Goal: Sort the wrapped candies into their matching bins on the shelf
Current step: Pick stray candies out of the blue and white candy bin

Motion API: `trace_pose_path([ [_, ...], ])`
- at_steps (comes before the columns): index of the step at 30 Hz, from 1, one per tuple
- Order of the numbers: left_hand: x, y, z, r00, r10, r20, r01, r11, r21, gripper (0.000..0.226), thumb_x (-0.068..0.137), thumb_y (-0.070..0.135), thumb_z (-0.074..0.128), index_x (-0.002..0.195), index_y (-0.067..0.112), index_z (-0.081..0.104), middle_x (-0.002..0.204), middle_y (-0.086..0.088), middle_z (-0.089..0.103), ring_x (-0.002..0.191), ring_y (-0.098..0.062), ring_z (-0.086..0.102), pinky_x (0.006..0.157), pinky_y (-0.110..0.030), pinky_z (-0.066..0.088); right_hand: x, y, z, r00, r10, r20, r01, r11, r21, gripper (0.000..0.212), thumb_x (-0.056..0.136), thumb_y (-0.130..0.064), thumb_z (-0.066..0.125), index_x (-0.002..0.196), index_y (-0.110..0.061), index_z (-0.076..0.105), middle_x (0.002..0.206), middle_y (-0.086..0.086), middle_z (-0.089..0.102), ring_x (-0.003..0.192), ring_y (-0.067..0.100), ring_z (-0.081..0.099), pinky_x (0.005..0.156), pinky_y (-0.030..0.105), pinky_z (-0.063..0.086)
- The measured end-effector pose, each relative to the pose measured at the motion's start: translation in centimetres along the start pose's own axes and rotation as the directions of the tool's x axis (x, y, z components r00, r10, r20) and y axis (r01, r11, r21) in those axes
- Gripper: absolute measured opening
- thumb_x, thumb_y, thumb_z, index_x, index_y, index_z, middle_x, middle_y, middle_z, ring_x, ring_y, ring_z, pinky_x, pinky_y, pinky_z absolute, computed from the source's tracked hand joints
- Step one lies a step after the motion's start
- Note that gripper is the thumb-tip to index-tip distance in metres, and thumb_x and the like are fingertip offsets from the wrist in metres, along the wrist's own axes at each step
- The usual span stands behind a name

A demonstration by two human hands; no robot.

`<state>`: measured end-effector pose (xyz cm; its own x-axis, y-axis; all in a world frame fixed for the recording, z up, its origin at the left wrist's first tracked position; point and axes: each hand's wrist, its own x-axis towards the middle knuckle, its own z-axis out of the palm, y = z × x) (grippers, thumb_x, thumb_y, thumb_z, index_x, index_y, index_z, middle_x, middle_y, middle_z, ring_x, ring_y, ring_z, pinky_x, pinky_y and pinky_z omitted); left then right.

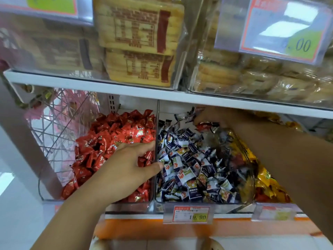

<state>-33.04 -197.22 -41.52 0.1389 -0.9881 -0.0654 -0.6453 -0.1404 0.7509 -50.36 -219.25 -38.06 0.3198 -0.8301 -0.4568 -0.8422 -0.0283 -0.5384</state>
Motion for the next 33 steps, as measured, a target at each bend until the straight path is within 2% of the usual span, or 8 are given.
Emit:
trace_pose_path([
  [4, 0.0, 0.2, 0.1, 1.0, 0.004, -0.003, -0.004, 1.0, 0.004, 0.061, 0.085, 0.052, 0.058, 0.14, 0.047, 0.034, 0.097, 0.043, 0.022, 0.102, -0.001, 0.034, 0.084, -0.015, 0.03, -1.6, -1.2, -0.5, 0.997, -0.074, 0.037, 0.074, 0.997, -0.02, 0.008, 0.097, -0.007, 0.05, 0.097, -0.007, 0.058, 0.086, 0.013, 0.058, 0.054, 0.01, 0.054, 0.05, 0.016, 0.043],
  [8, -0.1, 0.4, 0.2, 1.0, 0.023, -0.016, -0.023, 1.0, -0.001, 0.058, 0.086, 0.05, 0.058, 0.138, 0.048, 0.033, 0.096, 0.044, 0.022, 0.101, 0.0, 0.035, 0.08, -0.014, 0.029, -2.2, -0.5, 0.1, 0.98, -0.19, 0.063, 0.193, 0.981, -0.037, 0.044, 0.092, -0.032, 0.06, 0.132, -0.019, 0.048, 0.134, 0.005, 0.05, 0.126, 0.023, 0.046, 0.085, 0.015, 0.042],
  [10, -0.1, 0.3, 0.3, 1.0, 0.02, -0.011, -0.021, 1.0, -0.014, 0.057, 0.086, 0.05, 0.058, 0.138, 0.049, 0.034, 0.096, 0.043, 0.024, 0.102, 0.0, 0.035, 0.082, -0.016, 0.029, -1.6, -0.1, 0.1, 0.971, -0.218, 0.101, 0.216, 0.976, 0.033, 0.039, 0.092, -0.042, 0.057, 0.125, -0.023, 0.053, 0.141, 0.004, 0.045, 0.131, 0.023, 0.041, 0.1, 0.029, 0.035],
  [13, 0.0, 0.2, 0.2, 1.0, 0.03, -0.007, -0.03, 0.999, -0.019, 0.055, 0.086, 0.051, 0.059, 0.135, 0.052, 0.035, 0.097, 0.042, 0.025, 0.101, 0.002, 0.036, 0.079, -0.013, 0.029, -1.0, 0.4, 0.2, 0.959, -0.232, 0.165, 0.176, 0.938, 0.298, 0.023, 0.094, -0.035, 0.055, 0.105, -0.016, 0.061, 0.127, 0.006, 0.051, 0.116, 0.018, 0.051, 0.079, 0.029, 0.057],
  [17, 0.2, 0.0, 0.0, 0.999, 0.037, 0.005, -0.037, 0.999, -0.017, 0.054, 0.084, 0.052, 0.059, 0.133, 0.054, 0.035, 0.099, 0.038, 0.03, 0.103, 0.001, 0.038, 0.084, -0.017, 0.031, -1.4, 1.2, -0.2, 0.959, -0.211, 0.186, 0.13, 0.918, 0.375, 0.031, 0.095, -0.027, 0.056, 0.119, -0.008, 0.06, 0.118, -0.007, 0.05, 0.112, 0.007, 0.043, 0.071, 0.032, 0.06],
  [24, 0.3, -0.5, 0.2, 1.0, 0.03, 0.006, -0.03, 0.999, -0.018, 0.055, 0.084, 0.053, 0.06, 0.133, 0.054, 0.037, 0.108, 0.027, 0.039, 0.112, 0.0, 0.038, 0.092, -0.021, 0.031, -1.5, 1.3, -0.2, 0.945, -0.326, 0.005, 0.307, 0.882, -0.357, 0.021, 0.09, -0.022, 0.064, 0.109, -0.028, 0.069, 0.119, -0.013, 0.053, 0.105, 0.008, 0.05, 0.087, 0.025, 0.037],
  [29, 0.1, 0.2, -0.1, 0.998, 0.054, 0.039, -0.052, 0.998, -0.041, 0.04, 0.085, 0.05, 0.06, 0.107, 0.068, 0.032, 0.099, 0.039, 0.03, 0.108, 0.004, 0.037, 0.089, -0.021, 0.03, -1.6, 0.9, 3.8, 0.946, -0.307, 0.105, 0.321, 0.837, -0.443, 0.027, 0.083, -0.039, 0.071, 0.1, -0.018, 0.073, 0.098, -0.007, 0.068, 0.082, 0.005, 0.06, 0.065, 0.02, 0.042],
  [33, -0.1, 0.6, -0.1, 0.998, 0.048, 0.036, -0.046, 0.998, -0.049, 0.041, 0.086, 0.049, 0.06, 0.109, 0.065, 0.029, 0.096, 0.041, 0.026, 0.1, 0.007, 0.036, 0.084, -0.015, 0.03, -0.9, 1.7, 5.3, 0.944, -0.327, 0.052, 0.322, 0.868, -0.377, 0.015, 0.083, -0.02, 0.071, 0.098, -0.016, 0.073, 0.106, -0.001, 0.07, 0.093, 0.01, 0.063, 0.082, 0.025, 0.048],
])
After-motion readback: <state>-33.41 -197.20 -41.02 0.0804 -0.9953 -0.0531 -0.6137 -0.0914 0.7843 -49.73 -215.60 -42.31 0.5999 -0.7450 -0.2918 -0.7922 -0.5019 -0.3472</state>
